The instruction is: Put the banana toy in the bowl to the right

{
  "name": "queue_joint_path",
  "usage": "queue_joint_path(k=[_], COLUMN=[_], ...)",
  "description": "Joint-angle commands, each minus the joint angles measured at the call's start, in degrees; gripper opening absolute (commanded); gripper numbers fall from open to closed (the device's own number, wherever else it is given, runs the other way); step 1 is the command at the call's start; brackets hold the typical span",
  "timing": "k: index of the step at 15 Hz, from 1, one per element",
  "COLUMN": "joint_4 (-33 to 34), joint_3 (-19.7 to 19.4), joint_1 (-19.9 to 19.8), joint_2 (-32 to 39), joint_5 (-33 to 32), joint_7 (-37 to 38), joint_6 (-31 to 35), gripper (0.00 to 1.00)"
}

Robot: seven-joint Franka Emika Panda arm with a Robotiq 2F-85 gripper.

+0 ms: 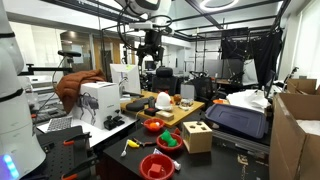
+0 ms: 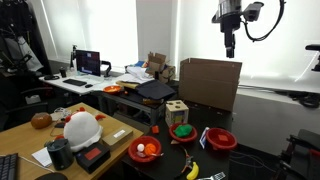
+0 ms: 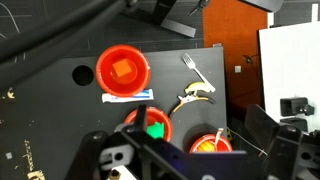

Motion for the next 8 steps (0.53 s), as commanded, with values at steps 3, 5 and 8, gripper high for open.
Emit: queue_joint_path(k=[3, 5, 8], joint_4=[19.33, 23.42, 27.10], joint_3=[0.43, 0.98, 1.25], joint_1=[-4.45, -5.51, -6.26], joint_2=[15.80, 19.37, 23.31], joint_5=[-2.99, -4.71, -7.52], joint_7=[-12.97, -16.48, -17.45], joint_6=[-9.83, -11.83, -10.63], gripper=[1.00, 1.00, 1.00])
